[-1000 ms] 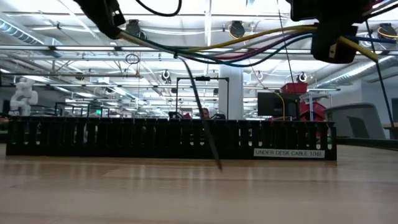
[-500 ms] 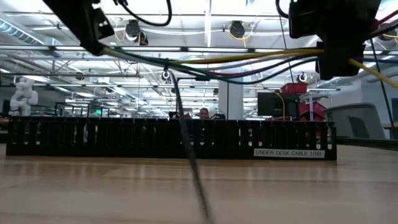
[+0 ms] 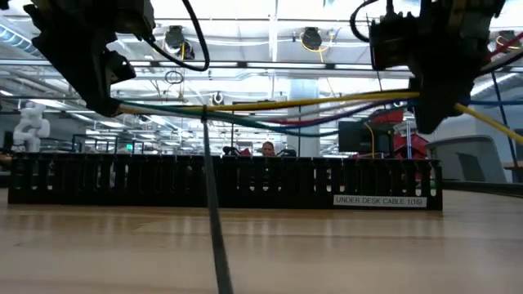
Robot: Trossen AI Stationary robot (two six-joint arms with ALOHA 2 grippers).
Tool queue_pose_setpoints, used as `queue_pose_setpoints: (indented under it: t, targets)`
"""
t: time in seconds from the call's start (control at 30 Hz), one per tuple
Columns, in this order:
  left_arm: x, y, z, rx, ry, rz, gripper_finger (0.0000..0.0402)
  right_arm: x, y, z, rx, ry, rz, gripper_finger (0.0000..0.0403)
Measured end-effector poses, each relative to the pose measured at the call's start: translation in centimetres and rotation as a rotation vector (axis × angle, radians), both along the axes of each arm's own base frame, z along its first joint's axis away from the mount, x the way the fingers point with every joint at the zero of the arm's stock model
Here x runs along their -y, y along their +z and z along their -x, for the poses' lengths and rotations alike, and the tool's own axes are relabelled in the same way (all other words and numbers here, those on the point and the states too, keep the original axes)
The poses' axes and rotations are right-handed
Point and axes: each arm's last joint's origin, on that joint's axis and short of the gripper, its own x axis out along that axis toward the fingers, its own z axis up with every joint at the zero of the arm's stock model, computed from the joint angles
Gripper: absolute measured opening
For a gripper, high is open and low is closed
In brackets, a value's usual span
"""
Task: Ziptie cables
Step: Put the zip tied cabled wires into the cable duct
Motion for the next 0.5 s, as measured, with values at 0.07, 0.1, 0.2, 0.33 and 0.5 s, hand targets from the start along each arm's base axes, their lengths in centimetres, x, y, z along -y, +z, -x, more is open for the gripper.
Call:
queue_pose_setpoints:
  t: [0.07,0.1,0.2,0.33,0.5]
  targets:
    - [0.1,-0.1,0.0,0.005,-0.004,0.002,0.002,-0.2,-0.6,-0.2,-0.029,0.013,-0.003,0.0]
    - [0.1,-0.2,0.0,0.007,-0.006,0.003,0.002,-0.3,-1.0,-0.3,-0.045,0.02,-0.001,0.0]
    - [0.1,-0.2,0.0,0.008,-0.013,-0.002,0.002,-0.6,-1.9,-0.6,-0.077,0.034,0.007,0.0]
    - [0.1,-0.3,0.1,0.002,-0.025,-0.01,0.002,-0.7,-2.5,-0.8,-0.094,0.038,0.011,0.0]
    - [0.0,-0.3,0.0,0.016,-0.022,-0.035,0.002,-0.7,-2.6,-0.8,-0.099,0.04,0.017,0.0]
